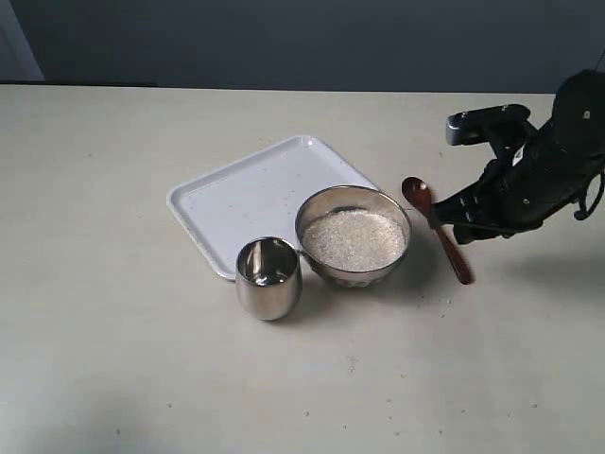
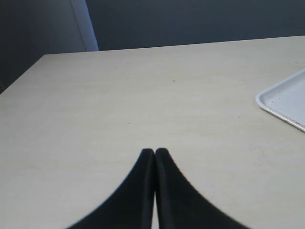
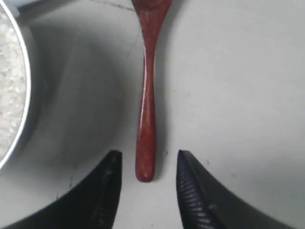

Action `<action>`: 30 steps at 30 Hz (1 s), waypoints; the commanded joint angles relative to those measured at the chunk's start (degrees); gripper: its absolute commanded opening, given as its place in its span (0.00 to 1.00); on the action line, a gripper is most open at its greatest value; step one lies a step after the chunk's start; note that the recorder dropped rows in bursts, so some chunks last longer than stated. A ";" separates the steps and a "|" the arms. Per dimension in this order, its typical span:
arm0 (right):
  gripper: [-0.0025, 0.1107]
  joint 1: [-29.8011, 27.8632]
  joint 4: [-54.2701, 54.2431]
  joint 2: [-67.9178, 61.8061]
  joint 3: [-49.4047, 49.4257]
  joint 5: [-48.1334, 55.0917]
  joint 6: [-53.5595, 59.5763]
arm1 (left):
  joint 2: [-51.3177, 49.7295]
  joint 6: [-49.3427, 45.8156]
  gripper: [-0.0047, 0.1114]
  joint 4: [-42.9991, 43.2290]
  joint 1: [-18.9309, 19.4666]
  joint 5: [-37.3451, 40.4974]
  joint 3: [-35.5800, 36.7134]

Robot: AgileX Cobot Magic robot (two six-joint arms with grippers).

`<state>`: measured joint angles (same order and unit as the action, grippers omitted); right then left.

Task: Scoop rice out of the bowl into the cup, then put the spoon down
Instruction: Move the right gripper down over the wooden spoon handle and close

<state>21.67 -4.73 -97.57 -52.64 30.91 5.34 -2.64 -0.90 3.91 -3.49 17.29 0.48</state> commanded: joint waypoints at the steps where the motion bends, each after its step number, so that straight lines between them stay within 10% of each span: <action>1: 0.38 0.12 1.77 0.02 -0.23 -3.23 0.58 | -0.06 0.36 0.04 0.08 -0.10 -0.74 -0.48; 30: 0.38 0.12 -1.85 -11.03 -0.23 -1.07 -0.08 | -0.06 0.36 0.04 0.08 -0.10 -0.74 -0.48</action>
<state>21.80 -5.73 -107.75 -52.77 30.23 5.31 -2.64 -0.90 3.91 -3.49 17.29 0.48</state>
